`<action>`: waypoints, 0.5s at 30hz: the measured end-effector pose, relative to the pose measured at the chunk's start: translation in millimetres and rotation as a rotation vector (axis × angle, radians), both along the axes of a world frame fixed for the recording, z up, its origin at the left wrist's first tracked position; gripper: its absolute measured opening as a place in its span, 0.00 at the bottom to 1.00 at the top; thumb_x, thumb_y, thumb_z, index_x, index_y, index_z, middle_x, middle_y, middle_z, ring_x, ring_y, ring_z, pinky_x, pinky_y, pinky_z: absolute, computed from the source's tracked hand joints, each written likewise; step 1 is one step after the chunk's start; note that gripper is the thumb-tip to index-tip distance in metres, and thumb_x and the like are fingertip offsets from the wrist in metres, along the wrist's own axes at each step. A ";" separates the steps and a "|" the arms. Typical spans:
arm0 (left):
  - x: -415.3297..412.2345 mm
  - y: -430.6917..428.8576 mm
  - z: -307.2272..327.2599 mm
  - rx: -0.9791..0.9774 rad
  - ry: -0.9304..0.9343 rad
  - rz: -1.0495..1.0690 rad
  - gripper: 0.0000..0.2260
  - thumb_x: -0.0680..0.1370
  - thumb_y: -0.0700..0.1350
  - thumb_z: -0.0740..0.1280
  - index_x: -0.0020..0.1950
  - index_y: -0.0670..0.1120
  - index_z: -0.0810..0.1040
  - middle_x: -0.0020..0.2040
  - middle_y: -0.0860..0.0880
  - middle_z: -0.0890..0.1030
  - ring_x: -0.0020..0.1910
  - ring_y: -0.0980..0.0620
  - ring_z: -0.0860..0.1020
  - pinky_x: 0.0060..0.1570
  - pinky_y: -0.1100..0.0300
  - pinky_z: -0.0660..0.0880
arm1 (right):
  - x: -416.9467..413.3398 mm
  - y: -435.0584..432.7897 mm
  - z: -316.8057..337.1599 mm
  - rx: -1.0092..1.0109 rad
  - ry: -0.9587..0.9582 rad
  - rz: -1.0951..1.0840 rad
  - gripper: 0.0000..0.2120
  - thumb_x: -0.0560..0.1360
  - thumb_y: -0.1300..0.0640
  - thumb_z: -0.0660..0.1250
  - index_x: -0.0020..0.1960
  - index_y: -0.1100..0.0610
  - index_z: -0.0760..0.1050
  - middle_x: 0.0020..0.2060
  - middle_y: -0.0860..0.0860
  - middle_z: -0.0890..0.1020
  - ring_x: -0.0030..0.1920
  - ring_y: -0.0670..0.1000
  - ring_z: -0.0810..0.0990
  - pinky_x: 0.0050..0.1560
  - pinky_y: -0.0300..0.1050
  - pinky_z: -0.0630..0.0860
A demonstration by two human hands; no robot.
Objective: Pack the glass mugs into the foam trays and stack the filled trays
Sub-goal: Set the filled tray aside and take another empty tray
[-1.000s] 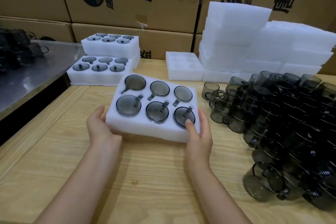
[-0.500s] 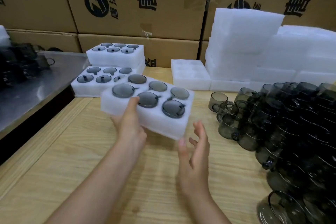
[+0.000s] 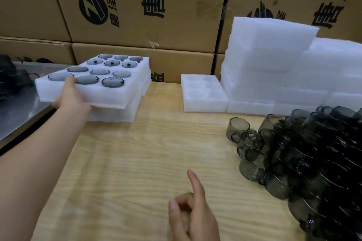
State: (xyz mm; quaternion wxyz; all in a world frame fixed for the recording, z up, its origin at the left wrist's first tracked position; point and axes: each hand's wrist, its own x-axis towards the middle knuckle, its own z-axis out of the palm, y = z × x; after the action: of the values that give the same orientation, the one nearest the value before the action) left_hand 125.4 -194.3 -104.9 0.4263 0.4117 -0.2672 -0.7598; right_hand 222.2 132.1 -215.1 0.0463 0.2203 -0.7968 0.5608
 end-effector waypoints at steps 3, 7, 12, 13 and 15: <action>-12.4 -12.2 -1.7 0.001 0.012 -0.004 0.32 0.61 0.52 0.75 0.64 0.54 0.71 0.58 0.51 0.78 0.47 0.49 0.82 0.41 0.49 0.82 | -1.3 -7.2 -3.5 -0.015 0.053 -0.088 0.31 0.61 0.38 0.58 0.65 0.31 0.60 0.30 0.40 0.78 0.30 0.37 0.74 0.36 0.25 0.69; -21.8 -21.3 -7.3 -0.030 -0.012 0.003 0.34 0.64 0.51 0.75 0.68 0.54 0.68 0.62 0.50 0.75 0.47 0.48 0.82 0.35 0.48 0.81 | -2.4 -11.9 -5.5 0.020 0.145 -0.149 0.29 0.62 0.42 0.59 0.64 0.39 0.62 0.26 0.40 0.76 0.26 0.36 0.72 0.34 0.22 0.68; -37.3 -33.4 -23.7 -0.117 -0.321 0.037 0.42 0.72 0.63 0.67 0.77 0.46 0.51 0.74 0.49 0.62 0.67 0.46 0.69 0.61 0.49 0.73 | -3.0 -11.9 -4.9 0.069 0.187 -0.173 0.28 0.62 0.45 0.59 0.63 0.42 0.65 0.26 0.38 0.76 0.27 0.36 0.74 0.34 0.22 0.69; -39.7 -37.6 -27.9 -0.140 -0.434 0.051 0.44 0.73 0.66 0.64 0.78 0.43 0.49 0.76 0.48 0.59 0.72 0.45 0.63 0.68 0.49 0.65 | -3.0 -11.9 -4.8 0.068 0.185 -0.167 0.28 0.63 0.45 0.59 0.63 0.41 0.65 0.27 0.38 0.76 0.28 0.36 0.74 0.34 0.22 0.69; -41.2 -41.7 -34.0 -0.195 -0.613 0.083 0.46 0.74 0.69 0.60 0.78 0.39 0.49 0.77 0.45 0.56 0.75 0.42 0.58 0.73 0.47 0.56 | -2.9 -11.2 -5.6 0.064 0.178 -0.153 0.28 0.63 0.45 0.59 0.63 0.41 0.65 0.28 0.37 0.76 0.30 0.35 0.75 0.36 0.22 0.69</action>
State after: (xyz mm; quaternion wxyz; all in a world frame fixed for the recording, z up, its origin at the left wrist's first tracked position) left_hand 84.2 -236.0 -138.9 0.3940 0.5891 -0.4378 -0.5532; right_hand 219.3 120.8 -220.7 0.1523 0.2092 -0.8215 0.5081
